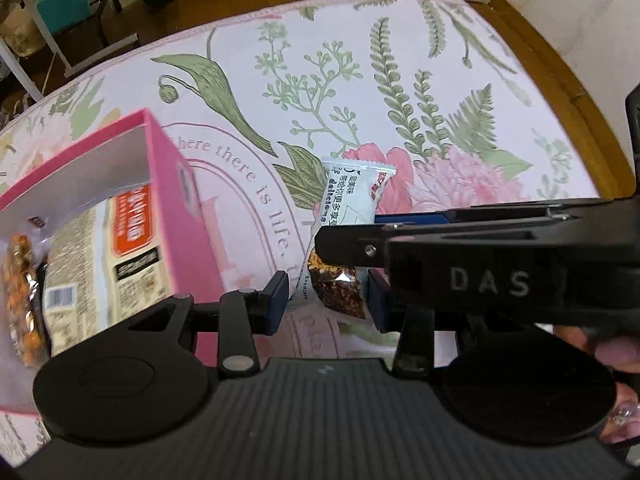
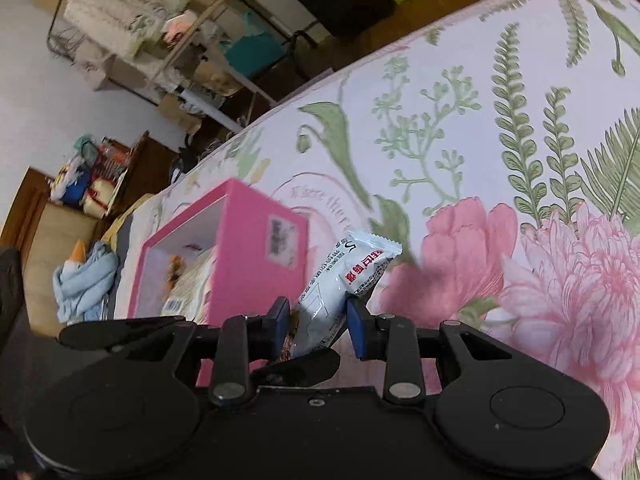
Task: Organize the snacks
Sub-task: 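Carry the white snack bar with the right gripper over the pink box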
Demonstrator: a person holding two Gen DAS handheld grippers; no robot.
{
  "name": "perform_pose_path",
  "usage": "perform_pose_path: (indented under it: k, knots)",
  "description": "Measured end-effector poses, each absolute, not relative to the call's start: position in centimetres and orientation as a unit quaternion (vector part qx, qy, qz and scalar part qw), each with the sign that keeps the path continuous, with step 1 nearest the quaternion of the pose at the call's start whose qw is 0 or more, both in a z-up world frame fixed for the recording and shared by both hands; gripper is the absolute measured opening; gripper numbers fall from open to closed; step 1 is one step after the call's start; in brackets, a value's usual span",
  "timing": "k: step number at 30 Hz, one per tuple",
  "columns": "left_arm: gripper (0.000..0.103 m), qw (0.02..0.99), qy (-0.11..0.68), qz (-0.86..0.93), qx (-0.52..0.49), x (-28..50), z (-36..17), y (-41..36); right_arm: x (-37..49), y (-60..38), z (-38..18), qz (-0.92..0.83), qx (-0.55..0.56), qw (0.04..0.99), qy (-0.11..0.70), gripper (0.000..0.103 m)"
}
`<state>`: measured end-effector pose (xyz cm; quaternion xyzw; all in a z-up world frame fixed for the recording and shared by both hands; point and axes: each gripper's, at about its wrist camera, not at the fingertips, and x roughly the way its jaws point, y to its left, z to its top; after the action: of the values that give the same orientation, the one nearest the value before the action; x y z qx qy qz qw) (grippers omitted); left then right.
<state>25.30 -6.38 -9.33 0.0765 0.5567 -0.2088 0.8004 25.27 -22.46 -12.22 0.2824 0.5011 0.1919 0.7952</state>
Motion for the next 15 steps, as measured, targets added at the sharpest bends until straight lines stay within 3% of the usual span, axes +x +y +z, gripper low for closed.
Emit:
perform_pose_path:
  k: [15]
  knots:
    - [0.041, 0.851, 0.493, -0.173, 0.054, 20.4, -3.2, 5.5, 23.2, -12.6, -4.6, 0.293, 0.206, 0.809, 0.467, 0.036]
